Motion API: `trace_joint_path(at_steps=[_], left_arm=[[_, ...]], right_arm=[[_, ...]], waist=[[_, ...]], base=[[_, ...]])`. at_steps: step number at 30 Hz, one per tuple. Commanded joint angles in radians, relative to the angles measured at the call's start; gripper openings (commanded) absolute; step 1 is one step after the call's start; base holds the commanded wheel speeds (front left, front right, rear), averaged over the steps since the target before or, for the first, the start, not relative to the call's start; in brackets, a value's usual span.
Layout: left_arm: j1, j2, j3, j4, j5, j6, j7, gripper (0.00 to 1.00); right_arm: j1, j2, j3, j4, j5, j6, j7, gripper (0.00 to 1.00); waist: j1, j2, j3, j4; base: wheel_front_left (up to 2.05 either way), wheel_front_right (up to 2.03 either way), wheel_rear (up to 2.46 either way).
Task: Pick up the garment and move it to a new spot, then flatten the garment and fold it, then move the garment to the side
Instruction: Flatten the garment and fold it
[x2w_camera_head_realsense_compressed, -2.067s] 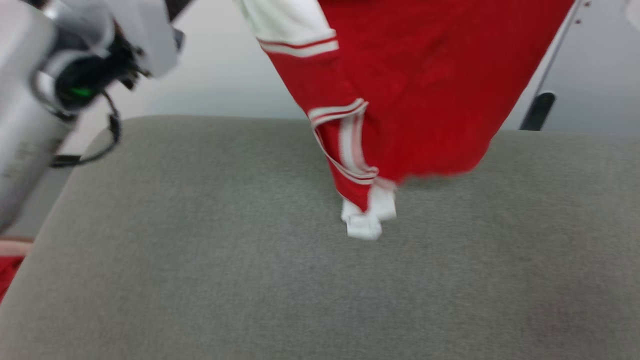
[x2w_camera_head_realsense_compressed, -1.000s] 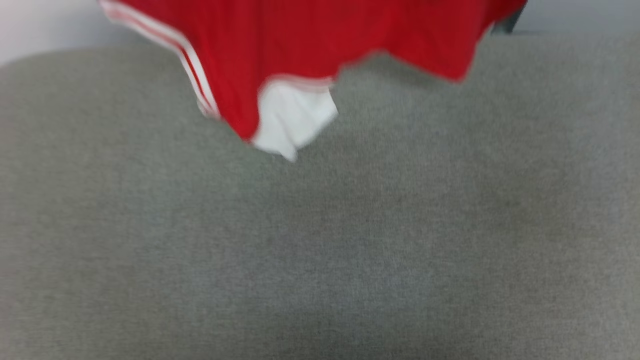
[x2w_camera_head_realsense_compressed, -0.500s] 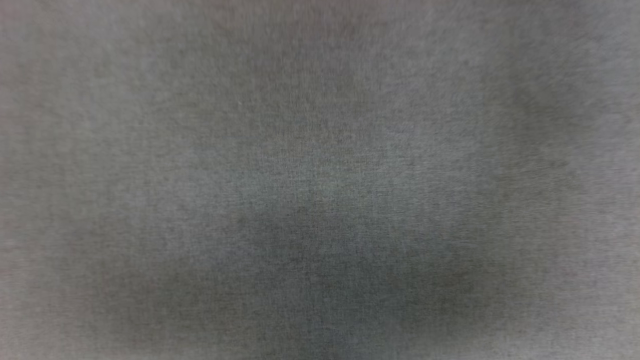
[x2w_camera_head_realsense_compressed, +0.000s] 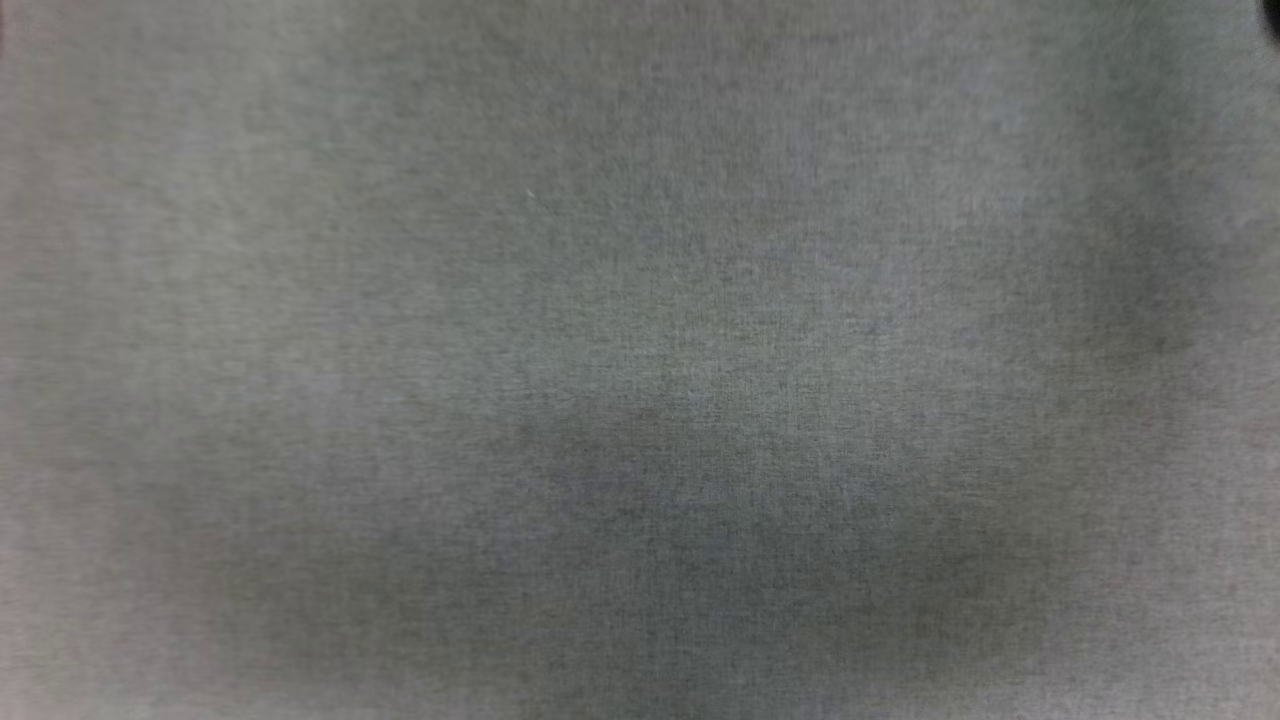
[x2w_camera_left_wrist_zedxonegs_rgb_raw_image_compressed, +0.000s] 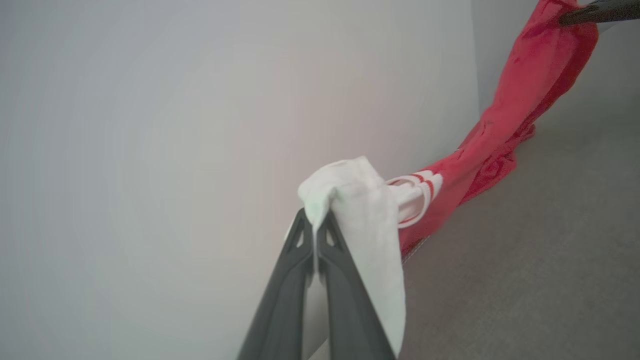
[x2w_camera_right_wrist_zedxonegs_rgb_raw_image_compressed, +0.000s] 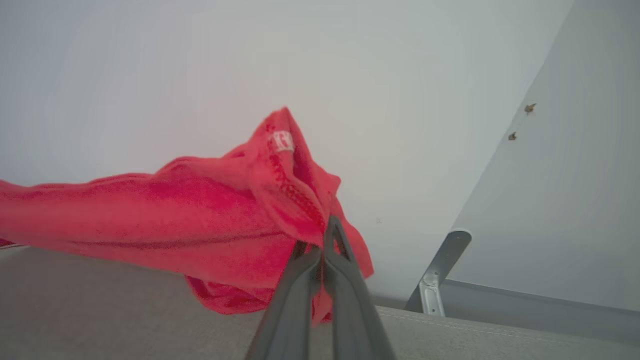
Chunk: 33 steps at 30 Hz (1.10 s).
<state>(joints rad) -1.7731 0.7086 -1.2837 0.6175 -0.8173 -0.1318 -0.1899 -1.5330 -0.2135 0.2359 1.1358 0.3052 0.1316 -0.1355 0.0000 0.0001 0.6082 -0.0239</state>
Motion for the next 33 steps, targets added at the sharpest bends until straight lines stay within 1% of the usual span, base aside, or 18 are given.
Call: trace_joint_path(at_steps=[1,3,5,9,12,15,16,19,21,22,25,30,31,33], left_arm=[[0.067,0.034,0.003,-0.049,-0.048,0.002,0.021,0.0],[0.122,0.069,0.003,-0.104,-0.049,0.002,0.041,0.0],[0.192,0.098,0.002,-0.156,-0.057,0.002,0.061,0.0],[0.328,0.154,0.003,-0.265,-0.058,0.002,0.097,0.0],[0.438,0.198,0.002,-0.344,-0.055,0.002,0.123,0.0],[0.534,0.228,0.002,-0.415,-0.055,0.002,0.134,0.0],[0.534,0.228,0.002,-0.415,-0.055,0.002,0.134,0.0],[0.624,0.256,0.002,-0.464,-0.061,0.002,0.132,0.0],[0.683,0.271,0.002,-0.485,-0.059,0.005,0.129,0.0],[0.717,0.276,0.002,-0.502,-0.06,0.011,0.125,0.0],[0.816,0.293,0.002,-0.564,-0.062,0.049,0.113,0.0],[0.983,0.323,0.002,-0.674,-0.074,0.144,0.108,0.0],[1.014,0.327,0.002,-0.691,-0.09,0.169,0.101,0.0],[1.068,0.342,0.003,-0.725,-0.094,0.204,0.098,0.0]], right_arm=[[0.073,-0.028,0.058,-0.037,0.042,-0.002,0.022,0.0],[0.145,-0.044,0.103,-0.09,0.109,-0.002,0.054,0.0],[0.225,-0.086,0.152,-0.159,0.17,-0.002,0.088,0.0],[0.416,-0.178,0.231,-0.33,0.299,-0.002,0.168,0.0],[0.558,-0.265,0.263,-0.478,0.381,-0.002,0.229,0.0],[0.705,-0.338,0.27,-0.622,0.442,-0.002,0.273,0.0],[0.705,-0.338,0.27,-0.622,0.442,-0.002,0.273,0.0],[0.835,-0.402,0.242,-0.734,0.458,-0.002,0.286,0.0],[0.93,-0.425,0.224,-0.809,0.461,-0.002,0.288,0.0],[0.977,-0.436,0.217,-0.846,0.457,-0.002,0.289,0.0],[1.11,-0.468,0.186,-0.942,0.421,-0.002,0.275,0.0],[1.325,-0.479,0.117,-1.063,0.361,-0.002,0.247,0.0],[1.364,-0.478,0.104,-1.084,0.346,-0.002,0.242,0.0],[1.437,-0.471,0.078,-1.117,0.322,-0.002,0.231,0.0]], waist=[[0.0,-0.0001,-0.166,0.049],[0.0,-0.0001,-0.208,0.053],[0.0,-0.0001,-0.251,0.059],[0.0,-0.0001,-0.328,0.066],[0.0,-0.0001,-0.374,0.067],[0.0,-0.0001,-0.403,0.068],[0.0,-0.0001,-0.403,0.068],[0.0,-0.0001,-0.427,0.065],[0.0,-0.0001,-0.439,0.065],[0.0,-0.0001,-0.443,0.064],[0.0,-0.0001,-0.452,0.06],[0.0,-0.0001,-0.451,0.057],[0.0,-0.0001,-0.449,0.056],[0.0,-0.0001,-0.446,0.054]], base=[[0.0,0.0,0.0],[0.0,0.0,0.0],[0.0,0.0,0.0],[0.0,0.0,0.0],[0.0,0.0,0.0],[0.0,0.0,0.0],[0.0,0.0,0.0],[0.0,0.0,0.0],[0.0,0.0,0.0],[0.0,0.0,0.0],[0.0,0.0,0.0],[0.0,0.0,0.0],[0.0,0.0,0.0],[0.0,0.0,0.0]])
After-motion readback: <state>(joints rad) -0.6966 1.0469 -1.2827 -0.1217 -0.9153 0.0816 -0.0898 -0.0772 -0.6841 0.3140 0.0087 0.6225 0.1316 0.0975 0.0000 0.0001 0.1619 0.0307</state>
